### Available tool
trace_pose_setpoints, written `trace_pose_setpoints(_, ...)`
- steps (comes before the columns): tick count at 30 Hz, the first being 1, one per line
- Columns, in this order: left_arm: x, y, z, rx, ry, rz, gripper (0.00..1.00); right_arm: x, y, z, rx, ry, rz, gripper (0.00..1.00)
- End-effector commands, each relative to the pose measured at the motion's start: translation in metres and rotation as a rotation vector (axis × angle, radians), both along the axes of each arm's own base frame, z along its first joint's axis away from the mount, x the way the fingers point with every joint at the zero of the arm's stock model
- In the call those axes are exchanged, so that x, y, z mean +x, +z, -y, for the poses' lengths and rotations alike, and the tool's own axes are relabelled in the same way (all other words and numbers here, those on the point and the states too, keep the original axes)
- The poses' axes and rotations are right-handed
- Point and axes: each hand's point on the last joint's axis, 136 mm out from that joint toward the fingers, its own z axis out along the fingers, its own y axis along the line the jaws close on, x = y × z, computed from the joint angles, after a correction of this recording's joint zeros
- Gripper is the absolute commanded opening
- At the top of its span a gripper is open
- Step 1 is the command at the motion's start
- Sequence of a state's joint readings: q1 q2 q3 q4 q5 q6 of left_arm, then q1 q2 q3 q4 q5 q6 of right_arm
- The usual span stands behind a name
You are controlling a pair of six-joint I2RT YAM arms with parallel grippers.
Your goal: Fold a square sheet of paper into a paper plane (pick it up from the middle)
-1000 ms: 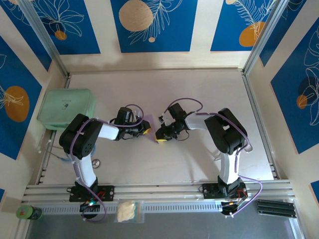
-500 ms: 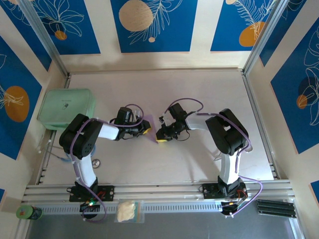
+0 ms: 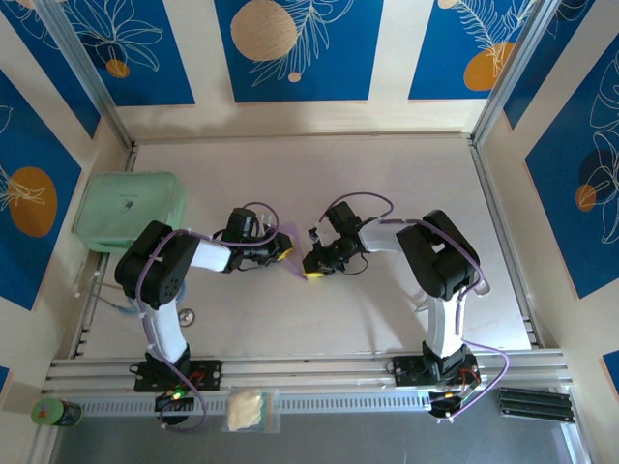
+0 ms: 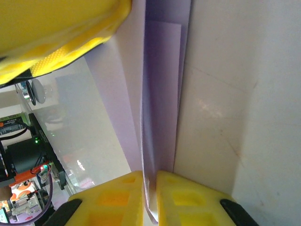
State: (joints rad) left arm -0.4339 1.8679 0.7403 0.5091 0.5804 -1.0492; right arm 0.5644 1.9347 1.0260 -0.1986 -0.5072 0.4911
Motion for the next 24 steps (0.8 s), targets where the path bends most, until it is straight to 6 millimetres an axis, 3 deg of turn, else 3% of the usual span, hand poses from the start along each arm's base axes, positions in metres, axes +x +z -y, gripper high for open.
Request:
trace_pose_setpoints(1, -0.002, -0.009, -0.001, 0.009, -0.003, -0.033, 0.2, 0.0, 0.012, 0.008, -0.031, -0.027, 0.025, 0.19)
trace_pose_setpoints(5, -0.003, -0.01, -0.001, 0.011, -0.006, -0.037, 0.2, 0.007, 0.024, 0.014, -0.059, -0.054, 0.082, 0.2)
trace_pose_setpoints(11, -0.004, -0.011, -0.002, 0.016, -0.003, -0.044, 0.2, 0.003, 0.037, -0.001, -0.018, -0.009, 0.092, 0.16)
trace_pose_setpoints(19, -0.004, -0.013, 0.0, 0.011, -0.007, -0.053, 0.21, -0.004, 0.027, -0.019, -0.017, 0.025, 0.065, 0.13)
trace_pose_setpoints(24, -0.005, -0.014, 0.0, 0.009, -0.008, -0.06, 0.23, -0.004, 0.018, -0.019, -0.039, 0.02, 0.055, 0.13)
